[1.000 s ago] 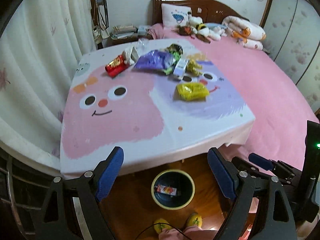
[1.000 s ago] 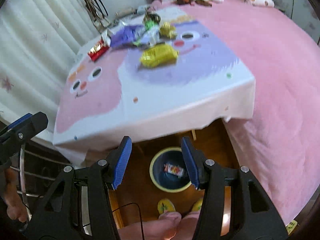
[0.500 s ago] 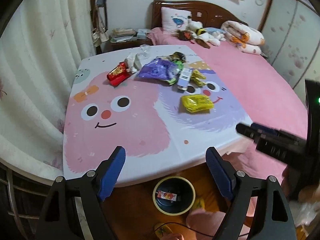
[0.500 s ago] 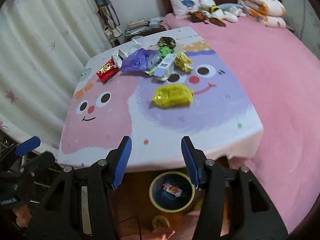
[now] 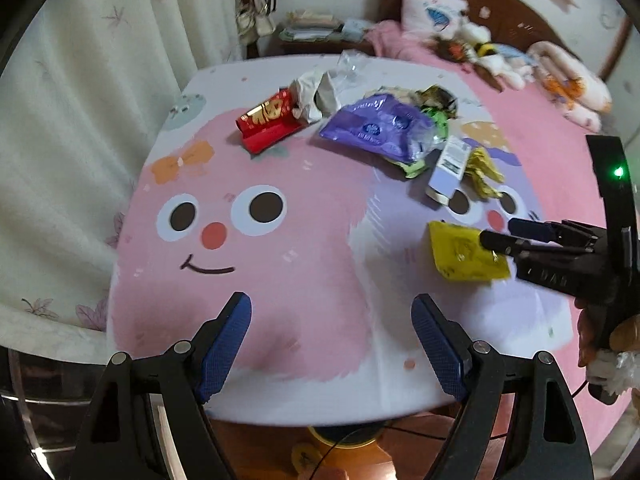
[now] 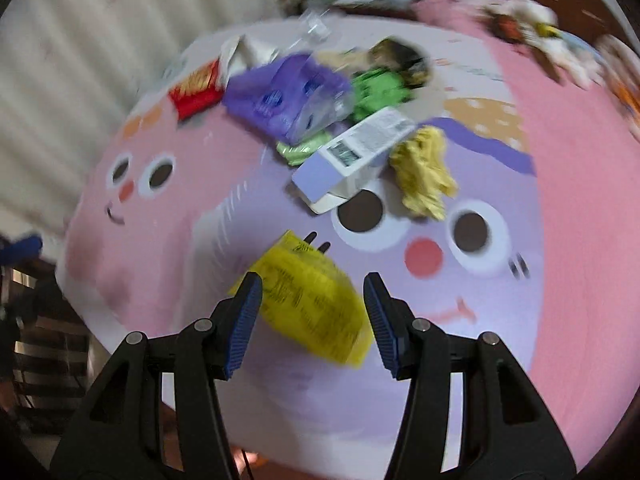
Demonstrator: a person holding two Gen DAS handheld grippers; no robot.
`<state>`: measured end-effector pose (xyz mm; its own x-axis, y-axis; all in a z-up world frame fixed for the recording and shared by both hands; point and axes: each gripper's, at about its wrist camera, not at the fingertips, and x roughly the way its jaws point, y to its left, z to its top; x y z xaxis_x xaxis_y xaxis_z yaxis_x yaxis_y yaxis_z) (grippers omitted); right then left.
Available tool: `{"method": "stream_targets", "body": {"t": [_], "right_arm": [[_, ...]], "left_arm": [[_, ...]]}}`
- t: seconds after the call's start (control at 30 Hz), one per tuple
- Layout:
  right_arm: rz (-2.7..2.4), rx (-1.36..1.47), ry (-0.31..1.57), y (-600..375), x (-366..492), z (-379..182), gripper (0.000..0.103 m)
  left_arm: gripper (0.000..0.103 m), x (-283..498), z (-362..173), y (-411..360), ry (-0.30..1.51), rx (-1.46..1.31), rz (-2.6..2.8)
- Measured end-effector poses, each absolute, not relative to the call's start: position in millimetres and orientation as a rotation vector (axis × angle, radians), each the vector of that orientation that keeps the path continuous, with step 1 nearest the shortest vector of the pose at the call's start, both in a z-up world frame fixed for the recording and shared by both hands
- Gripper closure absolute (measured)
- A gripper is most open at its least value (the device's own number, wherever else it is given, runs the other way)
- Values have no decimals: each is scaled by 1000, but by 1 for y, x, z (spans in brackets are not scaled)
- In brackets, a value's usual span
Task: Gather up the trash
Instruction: 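Grasp the yellow wrapper with the right tool, then grasp the purple plastic bag with the left tool while the right tool holds the yellow wrapper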
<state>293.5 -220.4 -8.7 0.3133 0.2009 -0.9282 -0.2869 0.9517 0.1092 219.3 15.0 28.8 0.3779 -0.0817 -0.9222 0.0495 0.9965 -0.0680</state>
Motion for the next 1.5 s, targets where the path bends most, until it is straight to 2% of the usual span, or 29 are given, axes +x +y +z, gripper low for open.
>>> {"method": "stream_targets", "body": {"t": [0.17,0.3,0.37,0.4,0.53,0.77,0.93,1.13,1.5], "right_arm": [[518,-235,1306,-211,316,-51,53],[631,-318,1289,-208,312,-63,56],[659,-358,1273,-209,312,-64,74],[670,-358,1278,-212,315,-65,80],[714,-239,1307,-228,328,-59,93],[698,-92,1186,-266,362,-3,93],[593,-21,1104,-285,394,18,93],[483,27,1098,-277,437,10,94],[492,3,1158,-247,462,-26,94]], "left_arm": [[19,260,13,-12,1228,-33,-28],[19,279,10,-24,1231,-16,4],[19,283,11,-24,1232,-28,4],[19,289,11,-27,1233,-30,5],[19,310,15,-33,1224,-35,6],[19,365,28,-31,1172,-103,11],[19,415,19,-23,1195,-207,11],[19,467,-14,-14,1265,-354,37],[19,505,-80,16,1343,-595,98]]}}
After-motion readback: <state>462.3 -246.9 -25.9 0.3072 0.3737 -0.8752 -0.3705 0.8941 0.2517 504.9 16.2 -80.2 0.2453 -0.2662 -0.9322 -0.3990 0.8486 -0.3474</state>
